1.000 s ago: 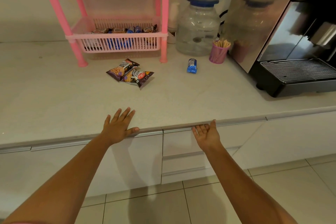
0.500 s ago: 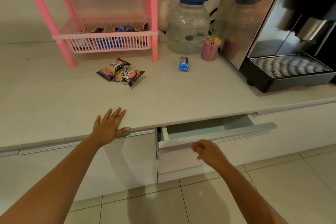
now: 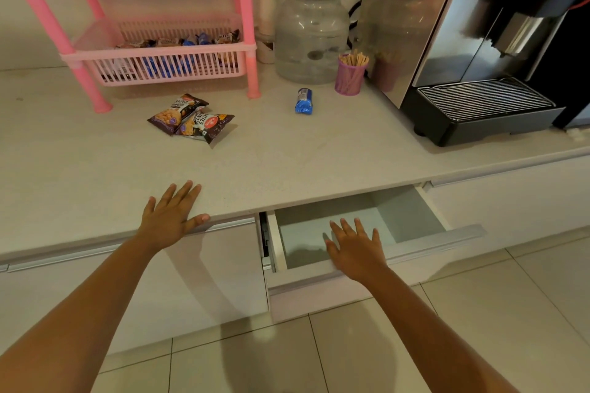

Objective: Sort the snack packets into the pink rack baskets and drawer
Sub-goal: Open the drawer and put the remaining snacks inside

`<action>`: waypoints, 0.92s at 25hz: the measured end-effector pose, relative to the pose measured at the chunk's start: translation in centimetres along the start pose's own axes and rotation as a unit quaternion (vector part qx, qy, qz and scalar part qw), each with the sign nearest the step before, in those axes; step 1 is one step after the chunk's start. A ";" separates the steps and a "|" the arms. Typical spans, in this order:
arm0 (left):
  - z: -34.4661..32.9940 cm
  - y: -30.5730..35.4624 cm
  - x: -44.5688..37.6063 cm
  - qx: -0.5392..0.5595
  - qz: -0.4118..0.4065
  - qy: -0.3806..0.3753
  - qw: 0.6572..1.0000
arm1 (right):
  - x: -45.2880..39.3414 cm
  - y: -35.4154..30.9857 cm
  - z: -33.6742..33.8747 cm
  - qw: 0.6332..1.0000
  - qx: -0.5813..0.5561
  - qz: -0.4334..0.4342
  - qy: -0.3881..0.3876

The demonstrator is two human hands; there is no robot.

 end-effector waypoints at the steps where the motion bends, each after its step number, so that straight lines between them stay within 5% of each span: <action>1: 0.0 0.1 0.0 0.001 0.005 0.004 1.000 | 0.5 0.0 -0.1 1.000 0.008 -0.003 0.007; 16: -0.1 1.8 2.0 0.043 0.042 0.023 0.998 | 4.8 0.1 -2.0 0.999 -0.035 -0.026 0.022; 23: 2.1 3.1 2.9 0.093 0.008 0.117 0.989 | -0.5 -7.7 3.7 0.981 -0.115 0.143 0.065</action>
Point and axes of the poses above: each hand's wrist, its own x-axis away from the middle knuckle, its own z-axis out of the back of the hand, y = z × x, the point moved 2 cm from there along -x, towards the middle knuckle, and after that the axes turned 9 degrees about -y, right-handed, at the moved point
